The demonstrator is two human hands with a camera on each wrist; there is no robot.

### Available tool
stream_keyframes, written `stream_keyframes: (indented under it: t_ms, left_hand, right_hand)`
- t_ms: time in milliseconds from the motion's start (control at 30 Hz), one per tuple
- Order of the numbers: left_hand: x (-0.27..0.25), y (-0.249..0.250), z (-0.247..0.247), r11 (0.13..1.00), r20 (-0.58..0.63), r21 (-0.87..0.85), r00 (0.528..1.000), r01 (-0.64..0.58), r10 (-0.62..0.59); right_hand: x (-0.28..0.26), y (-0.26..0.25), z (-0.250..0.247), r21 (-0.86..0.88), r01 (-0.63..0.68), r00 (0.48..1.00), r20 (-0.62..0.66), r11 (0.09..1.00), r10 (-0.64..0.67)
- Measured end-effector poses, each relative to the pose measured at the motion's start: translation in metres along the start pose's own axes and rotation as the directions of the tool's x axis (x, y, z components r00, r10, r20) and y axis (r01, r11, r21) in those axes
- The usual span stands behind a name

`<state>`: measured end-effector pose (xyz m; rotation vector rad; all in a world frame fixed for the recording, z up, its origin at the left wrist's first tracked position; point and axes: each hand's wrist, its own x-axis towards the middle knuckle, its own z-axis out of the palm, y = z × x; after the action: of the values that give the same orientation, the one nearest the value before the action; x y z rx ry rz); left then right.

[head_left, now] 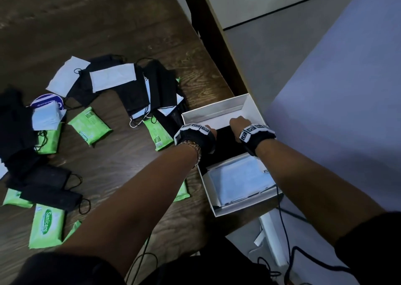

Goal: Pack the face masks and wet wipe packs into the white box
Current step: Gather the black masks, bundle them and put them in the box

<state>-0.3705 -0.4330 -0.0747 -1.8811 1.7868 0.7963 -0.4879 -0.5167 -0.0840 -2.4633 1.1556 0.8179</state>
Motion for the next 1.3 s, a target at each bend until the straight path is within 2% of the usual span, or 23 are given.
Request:
stream_keyframes:
  t_ms: [100,200,300,367,433,467,500,533,567,633,733,767,833,900,933,1000,1100,1167,1233,1300]
  left_hand:
    - [-0.007,0.007,-0.002,0.996,0.018,-0.054,0.998,0.065,-0.064]
    - [-0.022,0.02,-0.009,0.997,-0.019,-0.041,0.998,0.06,-0.061]
    - [-0.019,0.024,0.004,0.999,-0.04,-0.012,0.998,0.043,-0.043]
    - [0.012,0.018,0.03,0.991,0.041,-0.053,0.992,0.122,-0.12]
    - [0.071,0.007,0.076,0.967,0.104,-0.151,0.976,0.205,-0.191]
    - [0.108,0.002,0.105,0.963,0.123,-0.175,0.975,0.207,-0.187]
    - [0.109,0.003,0.105,0.968,0.146,-0.168,0.976,0.187,-0.163]
    - [0.109,0.007,0.106,0.974,0.083,-0.161,0.986,0.157,-0.145]
    - [0.11,0.008,0.104,0.977,0.09,-0.156,0.987,0.147,-0.134]
    - [0.067,0.013,0.062,0.991,0.155,-0.053,0.982,0.122,-0.113]
    - [0.025,0.014,0.026,0.99,0.186,0.026,0.973,0.136,-0.138]
    - [0.013,0.016,0.017,0.989,0.182,0.046,0.972,0.143,-0.149]
    - [-0.006,0.013,0.006,0.997,0.071,0.037,0.995,0.065,-0.067]
    - [-0.03,0.005,-0.016,0.992,-0.034,-0.129,0.999,-0.018,0.014]
    - [-0.038,-0.004,-0.024,0.97,-0.115,-0.238,0.993,-0.046,0.019]
    - [-0.056,-0.03,-0.035,0.873,-0.251,-0.478,0.967,-0.099,-0.028]
    - [-0.089,-0.085,-0.028,0.593,-0.311,-0.792,0.932,-0.145,-0.188]
    - [-0.118,-0.127,-0.014,0.455,-0.329,-0.875,0.892,-0.164,-0.311]
    - [-0.148,-0.173,0.013,0.447,-0.304,-0.89,0.844,-0.086,-0.442]
    - [-0.176,-0.219,0.053,0.407,-0.256,-0.913,0.763,0.01,-0.594]
  right_hand:
    - [-0.004,-0.002,-0.002,-0.002,0.037,0.998,-0.048,0.999,-0.037]
    - [-0.009,-0.004,-0.007,-0.026,0.062,0.991,-0.119,0.998,-0.065]
    - [-0.017,-0.01,-0.011,-0.07,0.062,0.99,-0.123,0.996,-0.07]
    - [-0.024,-0.012,-0.012,-0.088,0.029,0.991,-0.129,0.996,-0.041]
    - [-0.027,-0.012,-0.014,-0.073,-0.013,0.985,-0.172,0.997,0.001]
    - [-0.027,-0.012,-0.016,-0.071,-0.023,0.978,-0.209,0.997,0.007]
    - [-0.027,-0.015,-0.019,-0.085,-0.016,0.971,-0.241,0.996,-0.005]
    - [-0.027,-0.02,-0.022,-0.109,0.005,0.971,-0.239,0.994,-0.031]
    - [-0.025,-0.024,-0.022,-0.118,0.044,0.977,-0.204,0.992,-0.067]
    - [-0.024,-0.031,-0.021,-0.102,0.135,0.987,-0.07,0.986,-0.142]
    - [-0.024,-0.037,-0.014,-0.118,0.171,0.984,0.072,0.978,-0.163]
    - [-0.026,-0.038,-0.015,-0.112,0.16,0.986,0.075,0.981,-0.152]
    - [-0.033,-0.04,-0.027,-0.09,0.11,0.994,0.033,0.99,-0.108]
    - [-0.039,-0.045,-0.05,-0.049,0.066,0.995,-0.074,0.997,-0.069]
    - [-0.044,-0.051,-0.065,-0.023,0.049,0.99,-0.132,0.999,-0.052]
    - [-0.053,-0.071,-0.094,0.023,0.046,0.965,-0.261,0.999,-0.038]
    - [-0.063,-0.116,-0.125,0.106,0.129,0.899,-0.432,0.986,-0.071]
    - [-0.063,-0.154,-0.132,0.13,0.215,0.867,-0.482,0.968,-0.128]
    - [-0.057,-0.197,-0.129,0.154,0.278,0.861,-0.478,0.948,-0.174]
    - [-0.048,-0.245,-0.114,0.195,0.32,0.888,-0.404,0.927,-0.221]
